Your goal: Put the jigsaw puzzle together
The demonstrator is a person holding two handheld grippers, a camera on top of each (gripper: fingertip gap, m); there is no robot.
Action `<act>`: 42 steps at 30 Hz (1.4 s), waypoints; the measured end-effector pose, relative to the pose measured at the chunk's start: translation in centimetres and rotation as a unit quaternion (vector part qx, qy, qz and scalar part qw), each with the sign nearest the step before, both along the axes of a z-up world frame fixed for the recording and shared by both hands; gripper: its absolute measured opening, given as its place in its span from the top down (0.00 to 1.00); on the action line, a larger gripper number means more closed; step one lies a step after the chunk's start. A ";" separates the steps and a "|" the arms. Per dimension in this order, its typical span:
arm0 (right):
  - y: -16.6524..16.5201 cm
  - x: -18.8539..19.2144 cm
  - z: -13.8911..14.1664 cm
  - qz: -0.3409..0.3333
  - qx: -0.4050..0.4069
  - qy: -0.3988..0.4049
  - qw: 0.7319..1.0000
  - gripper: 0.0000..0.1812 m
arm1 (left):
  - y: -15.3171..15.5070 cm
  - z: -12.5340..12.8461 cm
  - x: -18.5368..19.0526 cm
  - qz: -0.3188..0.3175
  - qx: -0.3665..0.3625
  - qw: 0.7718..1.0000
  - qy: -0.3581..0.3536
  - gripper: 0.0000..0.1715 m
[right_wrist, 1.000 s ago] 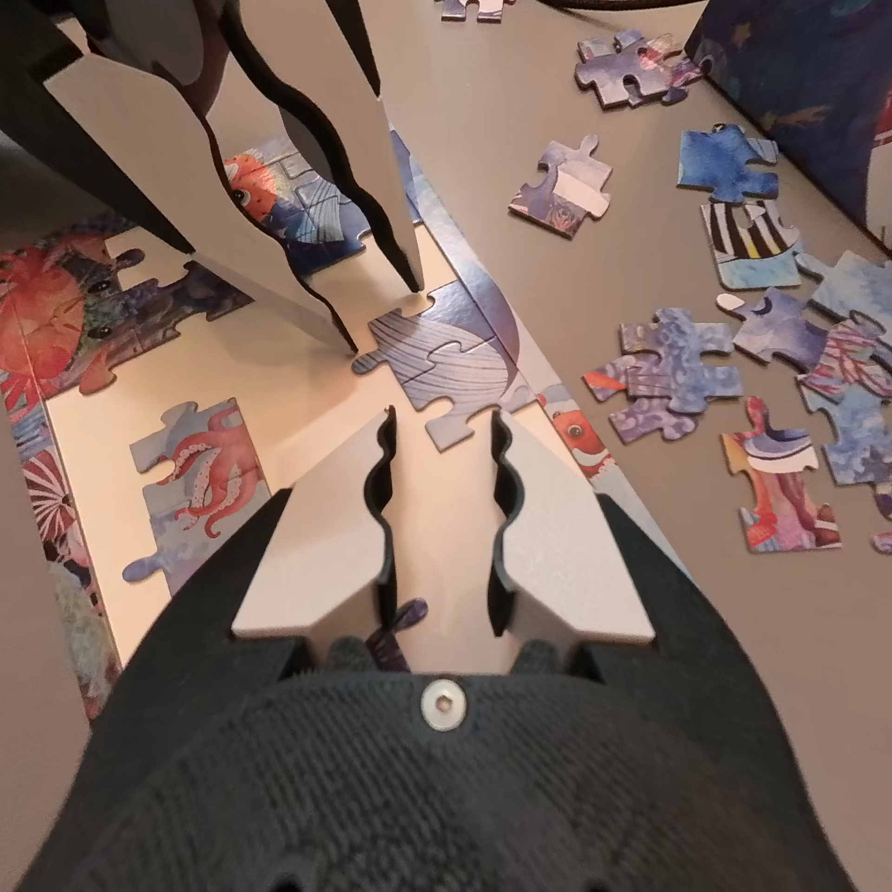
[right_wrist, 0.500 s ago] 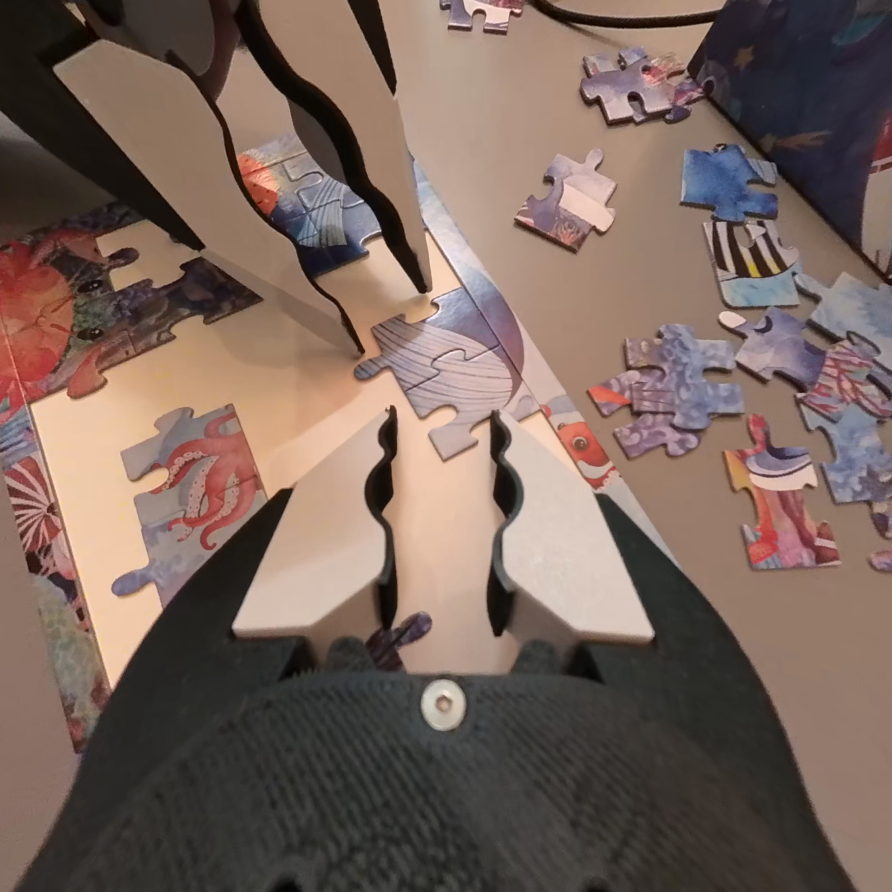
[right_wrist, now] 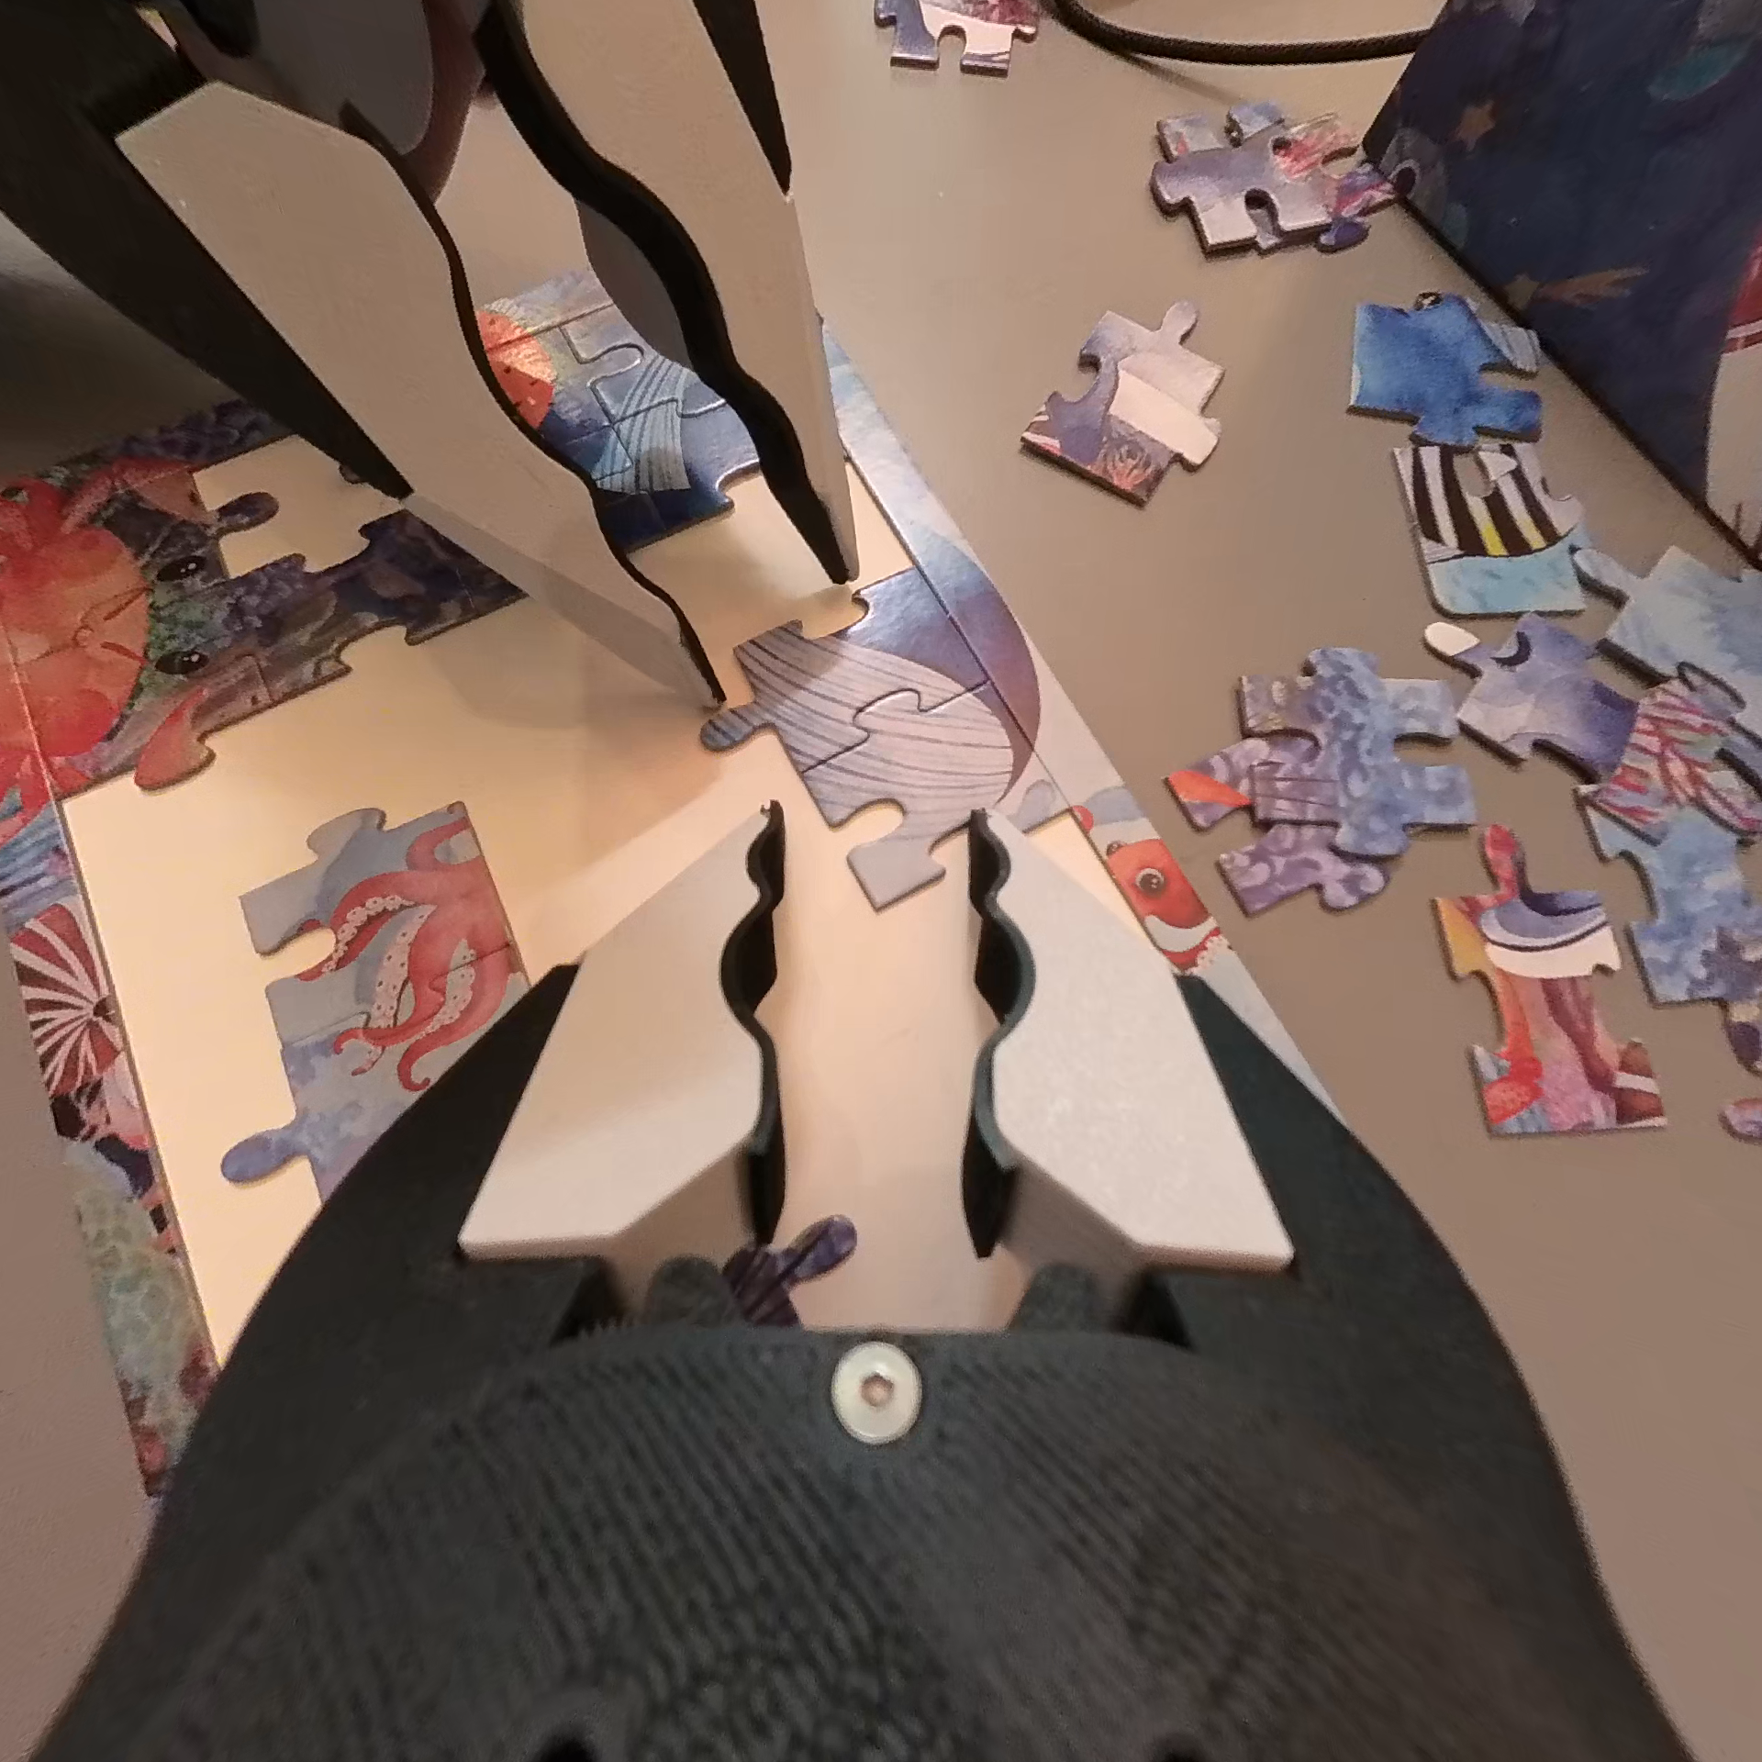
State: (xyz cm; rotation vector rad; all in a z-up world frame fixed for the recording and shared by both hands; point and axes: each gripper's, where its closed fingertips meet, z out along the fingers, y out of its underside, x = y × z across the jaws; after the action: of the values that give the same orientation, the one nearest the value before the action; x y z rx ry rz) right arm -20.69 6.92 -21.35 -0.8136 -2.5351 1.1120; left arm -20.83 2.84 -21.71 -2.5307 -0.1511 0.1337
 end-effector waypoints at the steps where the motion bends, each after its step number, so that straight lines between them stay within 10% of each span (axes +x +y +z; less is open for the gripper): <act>1: 0.0 0.0 0.0 0.000 0.000 0.000 1.000 0.79 | 0.0 0.0 0.0 0.000 0.000 1.000 0.000 0.79; 20: 0.4 0.2 0.4 0.003 -0.009 -0.016 1.000 0.76 | 0.2 0.6 0.9 -0.013 0.021 0.999 -0.030 0.78; 31: 8.0 -2.1 11.5 -0.098 -0.289 0.081 0.949 0.81 | -4.0 7.9 -6.5 0.129 0.195 0.971 0.054 0.85; 42: 13.0 -3.1 12.2 -0.170 -0.191 0.187 0.949 0.82 | -6.6 9.7 -9.3 0.190 0.220 0.949 0.120 0.83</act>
State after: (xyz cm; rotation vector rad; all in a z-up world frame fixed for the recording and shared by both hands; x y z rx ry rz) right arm -23.77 19.88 -9.20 -0.9748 -1.8147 1.4876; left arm -30.10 -3.71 -12.06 -1.9964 -0.5117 0.5014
